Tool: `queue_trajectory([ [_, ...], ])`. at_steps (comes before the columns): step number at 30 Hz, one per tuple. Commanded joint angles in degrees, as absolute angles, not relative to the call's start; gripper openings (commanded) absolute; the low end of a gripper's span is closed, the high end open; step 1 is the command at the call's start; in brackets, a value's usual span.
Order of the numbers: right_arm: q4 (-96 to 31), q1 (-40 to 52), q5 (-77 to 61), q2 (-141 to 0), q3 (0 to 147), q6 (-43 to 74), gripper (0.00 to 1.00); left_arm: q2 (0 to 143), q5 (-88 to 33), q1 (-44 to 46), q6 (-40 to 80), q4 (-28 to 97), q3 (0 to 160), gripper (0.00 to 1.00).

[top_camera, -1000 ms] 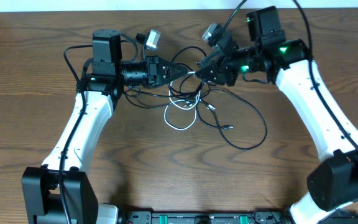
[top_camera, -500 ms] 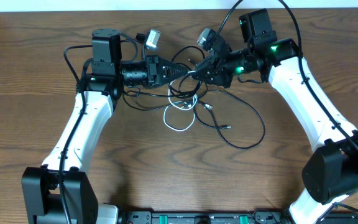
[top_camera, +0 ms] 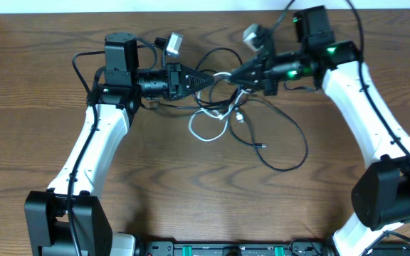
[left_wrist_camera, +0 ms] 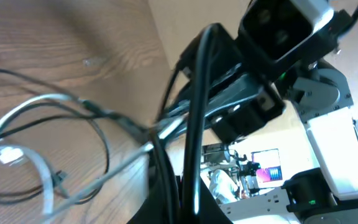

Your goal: Untangle cables

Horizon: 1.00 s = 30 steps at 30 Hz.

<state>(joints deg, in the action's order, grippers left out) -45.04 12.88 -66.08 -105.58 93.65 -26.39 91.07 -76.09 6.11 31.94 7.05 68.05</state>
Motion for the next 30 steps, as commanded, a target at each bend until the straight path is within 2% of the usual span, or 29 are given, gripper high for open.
queue_trajectory([
  [1,-45.1,9.4,-80.3,-104.1,93.8,-26.5,0.01,90.1,-74.0,6.2,32.2,7.0,68.4,0.08],
  [5,-45.2,6.4,-89.6,-102.8,93.8,-27.2,0.01,90.1,-72.1,6.2,32.2,7.0,68.4,0.08],
  [15,-43.3,5.6,-89.5,-97.7,93.8,-25.7,0.01,90.1,-65.0,6.2,30.3,11.7,68.4,0.08],
  [27,-12.4,4.8,-89.5,-93.6,93.8,5.6,0.01,90.1,-57.7,6.2,22.6,24.4,68.4,0.08],
  [30,-2.0,3.7,-89.5,-92.9,93.8,15.0,0.01,90.1,-52.8,6.2,21.5,27.4,68.4,0.07],
])
